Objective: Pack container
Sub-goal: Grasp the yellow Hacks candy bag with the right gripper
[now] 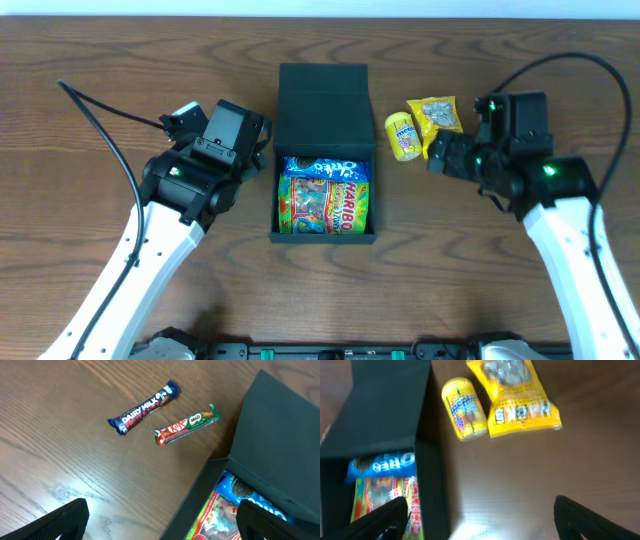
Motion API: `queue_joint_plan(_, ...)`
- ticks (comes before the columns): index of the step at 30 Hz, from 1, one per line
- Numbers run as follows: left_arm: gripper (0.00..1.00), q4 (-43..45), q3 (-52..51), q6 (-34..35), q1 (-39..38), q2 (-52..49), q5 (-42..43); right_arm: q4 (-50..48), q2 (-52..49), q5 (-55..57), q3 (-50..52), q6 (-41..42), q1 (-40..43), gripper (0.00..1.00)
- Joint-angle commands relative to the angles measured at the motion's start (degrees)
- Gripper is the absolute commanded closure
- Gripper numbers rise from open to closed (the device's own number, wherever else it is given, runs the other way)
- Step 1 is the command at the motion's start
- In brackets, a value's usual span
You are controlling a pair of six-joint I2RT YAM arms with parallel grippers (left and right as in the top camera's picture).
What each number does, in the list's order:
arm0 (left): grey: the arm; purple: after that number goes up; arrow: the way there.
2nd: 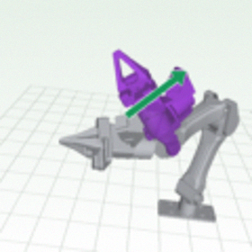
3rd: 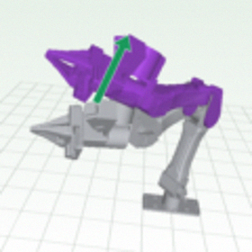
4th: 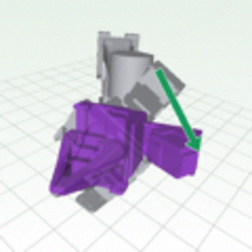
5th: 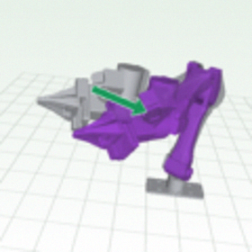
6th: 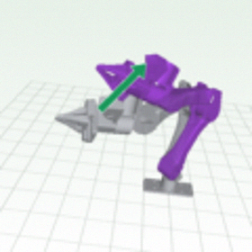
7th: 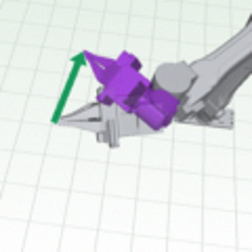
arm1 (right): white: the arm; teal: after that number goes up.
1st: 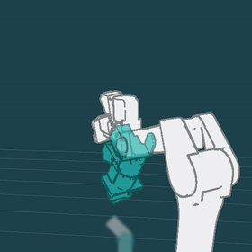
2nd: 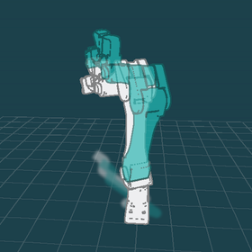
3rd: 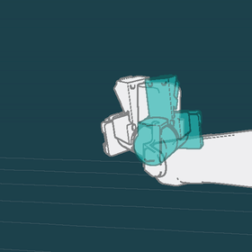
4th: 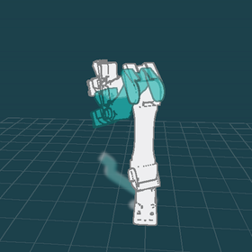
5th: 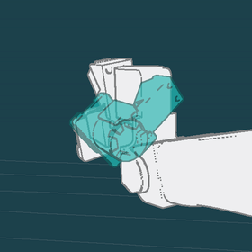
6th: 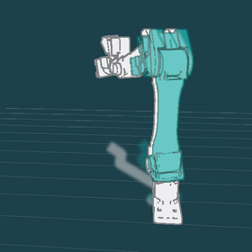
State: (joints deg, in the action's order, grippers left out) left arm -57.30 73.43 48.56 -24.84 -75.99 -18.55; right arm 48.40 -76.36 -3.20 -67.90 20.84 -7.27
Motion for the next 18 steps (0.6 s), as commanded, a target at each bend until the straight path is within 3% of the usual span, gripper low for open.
queue_joint_plan(1,0.05,-1.01,0.61,-3.41,0.22,-0.04,0.09,-5.60,-5.60,0.72,-0.13,0.09,1.44,0.11)
queue_joint_plan(10,0.05,-5.03,0.59,-3.41,0.17,-0.02,0.61,-23.12,-23.43,4.70,-0.37,2.49,4.28,0.14)
queue_joint_plan(18,0.05,-6.10,0.59,-3.80,0.15,-0.02,2.23,-33.55,-32.02,4.72,-0.37,2.45,5.49,0.21)
